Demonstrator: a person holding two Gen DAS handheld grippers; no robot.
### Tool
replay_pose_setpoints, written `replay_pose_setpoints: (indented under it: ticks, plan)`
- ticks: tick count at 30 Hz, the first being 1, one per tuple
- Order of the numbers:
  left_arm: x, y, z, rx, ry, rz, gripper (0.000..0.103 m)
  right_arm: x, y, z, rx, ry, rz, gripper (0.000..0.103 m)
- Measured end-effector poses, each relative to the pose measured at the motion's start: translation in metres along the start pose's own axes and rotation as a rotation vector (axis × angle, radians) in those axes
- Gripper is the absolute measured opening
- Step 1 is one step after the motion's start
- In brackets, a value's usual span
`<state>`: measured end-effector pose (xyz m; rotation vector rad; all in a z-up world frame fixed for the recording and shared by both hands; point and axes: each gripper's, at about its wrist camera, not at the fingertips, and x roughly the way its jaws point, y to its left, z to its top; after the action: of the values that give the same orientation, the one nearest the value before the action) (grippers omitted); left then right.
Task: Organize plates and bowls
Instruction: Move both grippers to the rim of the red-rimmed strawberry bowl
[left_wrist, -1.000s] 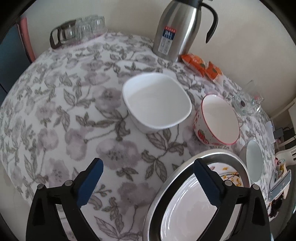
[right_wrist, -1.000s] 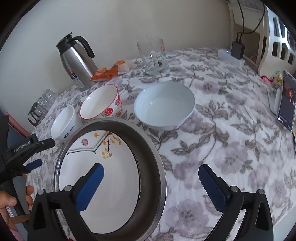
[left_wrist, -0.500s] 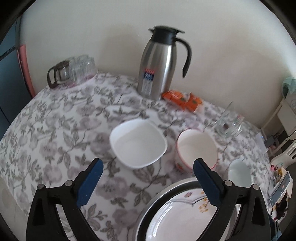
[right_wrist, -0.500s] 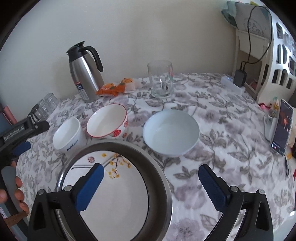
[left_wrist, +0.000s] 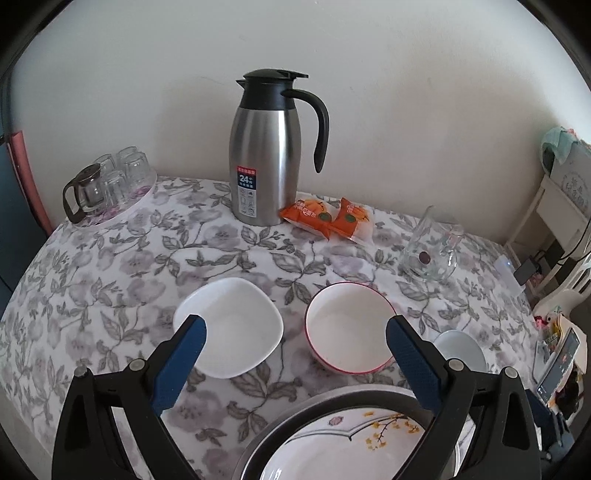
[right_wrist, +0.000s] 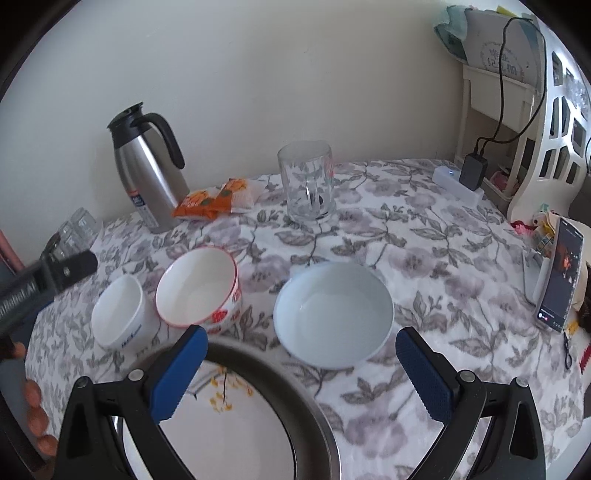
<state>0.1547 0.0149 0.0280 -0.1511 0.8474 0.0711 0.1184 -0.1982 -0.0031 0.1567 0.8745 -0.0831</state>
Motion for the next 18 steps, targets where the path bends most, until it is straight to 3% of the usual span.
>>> replay_pose_setpoints:
  ticks: [6,18]
  plan:
    - [0.027,0.009,0.012,-0.067,0.111,-0.053,0.098,0.011,-0.006,0.019,0.038,-0.001,0.023,0.103]
    - [0.053,0.015,0.031,-0.109,0.119,-0.186,0.102,0.043,0.014,0.040,0.053,0.063,0.102,0.098]
